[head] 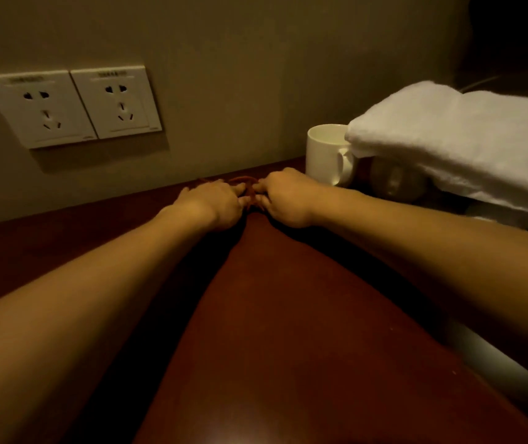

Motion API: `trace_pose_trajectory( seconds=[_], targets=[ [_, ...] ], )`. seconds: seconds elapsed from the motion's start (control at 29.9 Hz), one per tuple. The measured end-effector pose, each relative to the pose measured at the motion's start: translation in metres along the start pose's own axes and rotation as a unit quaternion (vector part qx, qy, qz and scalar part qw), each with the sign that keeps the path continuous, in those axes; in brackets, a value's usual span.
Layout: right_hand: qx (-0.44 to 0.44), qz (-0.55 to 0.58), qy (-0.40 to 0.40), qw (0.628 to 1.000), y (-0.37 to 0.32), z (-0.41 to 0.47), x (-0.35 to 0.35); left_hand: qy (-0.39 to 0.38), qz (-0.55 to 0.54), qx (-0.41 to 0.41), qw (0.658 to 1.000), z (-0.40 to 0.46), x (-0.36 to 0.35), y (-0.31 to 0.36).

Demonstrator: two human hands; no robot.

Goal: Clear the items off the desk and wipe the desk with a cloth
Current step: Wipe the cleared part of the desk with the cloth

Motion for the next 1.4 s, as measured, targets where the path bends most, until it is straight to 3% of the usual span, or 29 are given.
trace_pose_trajectory(
  seconds=[0.23, 0.53, 0.9, 1.4],
  targets=[
    [-0.010, 0.033, 0.020, 0.999, 0.018, 0.032, 0.000, 0.010, -0.008, 0.015, 1.000, 0.037, 0.004, -0.011],
    [-0.006, 0.041, 0.017, 0.999, 0.006, 0.003, -0.002, 0.023, -0.010, 0.011, 1.000, -0.012, 0.004, -0.007],
    [0.023, 0.055, 0.015, 0.998, -0.040, -0.154, 0.008, 0.074, -0.002, -0.071, 0.995, -0.169, -0.005, 0.059],
    [-0.037, 0.070, 0.021, 0.997, -0.091, -0.391, 0.018, 0.112, 0.018, -0.192, 0.975, -0.368, -0.018, 0.155]
  ],
)
Point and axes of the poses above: each hand's wrist, its own z-axis towards the middle knuckle, its own x-axis out of the back of the hand, y = z × x, the point moved 9 cm from there along z, towards the middle knuckle, and after that the axes turned 10 degrees about x, right-handed, at the moved point
